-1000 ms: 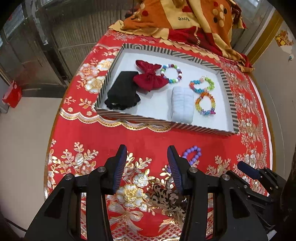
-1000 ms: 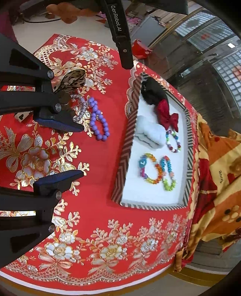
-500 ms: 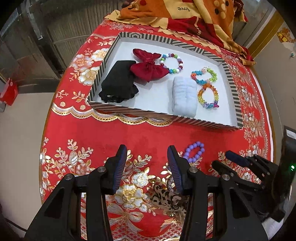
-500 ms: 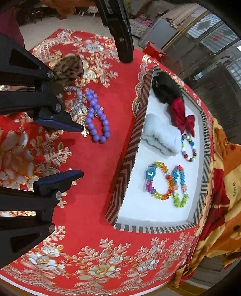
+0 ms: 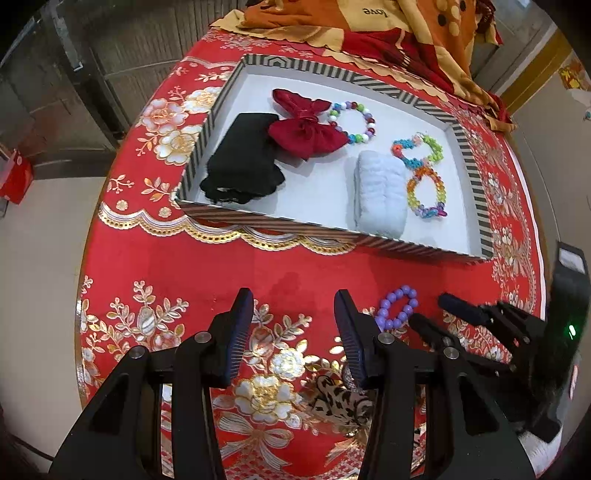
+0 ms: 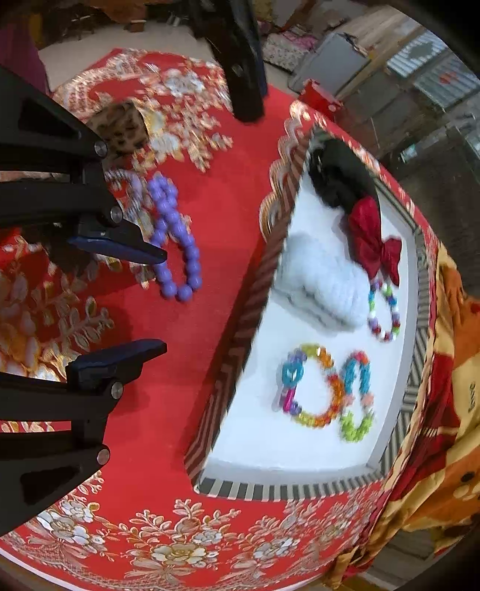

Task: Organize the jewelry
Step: 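Grasp the grey braided hair tie with the right gripper while the left gripper approaches the purple bracelet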

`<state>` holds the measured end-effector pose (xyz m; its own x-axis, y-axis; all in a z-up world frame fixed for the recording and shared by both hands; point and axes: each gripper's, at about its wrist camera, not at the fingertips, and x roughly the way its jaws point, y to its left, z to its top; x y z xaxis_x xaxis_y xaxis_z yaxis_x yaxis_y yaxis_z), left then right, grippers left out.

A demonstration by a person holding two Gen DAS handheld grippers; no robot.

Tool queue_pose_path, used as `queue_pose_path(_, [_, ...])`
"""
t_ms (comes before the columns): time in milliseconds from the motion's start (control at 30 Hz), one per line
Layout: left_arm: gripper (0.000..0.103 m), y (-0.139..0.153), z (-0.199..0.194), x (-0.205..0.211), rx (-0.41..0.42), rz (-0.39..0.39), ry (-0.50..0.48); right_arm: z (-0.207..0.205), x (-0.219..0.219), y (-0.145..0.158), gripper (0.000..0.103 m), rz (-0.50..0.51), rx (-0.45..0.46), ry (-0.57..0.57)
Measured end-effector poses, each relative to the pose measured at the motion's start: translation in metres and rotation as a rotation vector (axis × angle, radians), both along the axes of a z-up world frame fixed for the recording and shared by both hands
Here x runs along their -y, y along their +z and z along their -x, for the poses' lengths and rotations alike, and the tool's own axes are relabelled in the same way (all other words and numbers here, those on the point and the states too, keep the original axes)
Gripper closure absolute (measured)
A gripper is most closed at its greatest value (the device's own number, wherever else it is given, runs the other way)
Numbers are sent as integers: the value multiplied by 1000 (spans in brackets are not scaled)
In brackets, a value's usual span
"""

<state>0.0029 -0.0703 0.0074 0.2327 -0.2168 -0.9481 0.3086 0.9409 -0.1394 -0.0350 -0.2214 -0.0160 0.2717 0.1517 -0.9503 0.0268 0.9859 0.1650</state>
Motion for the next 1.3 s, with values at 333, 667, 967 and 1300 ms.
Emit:
queue_pose_path(333, [58, -4, -8, -2, -14, 1, 3, 5, -33, -7, 63, 30, -68, 142])
queue_pose_path(667, [58, -7, -8, 14, -23, -3, -33, 3, -48, -14, 63, 146, -89, 177])
queue_pose_path(967, [58, -11, -6, 33, -32, -12, -78, 19, 21, -18, 63, 170, -103, -54])
queue_pose_path(1300, [58, -16, -6, 53, -33, -26, -114, 50, 55, -17, 58, 140, -94, -128])
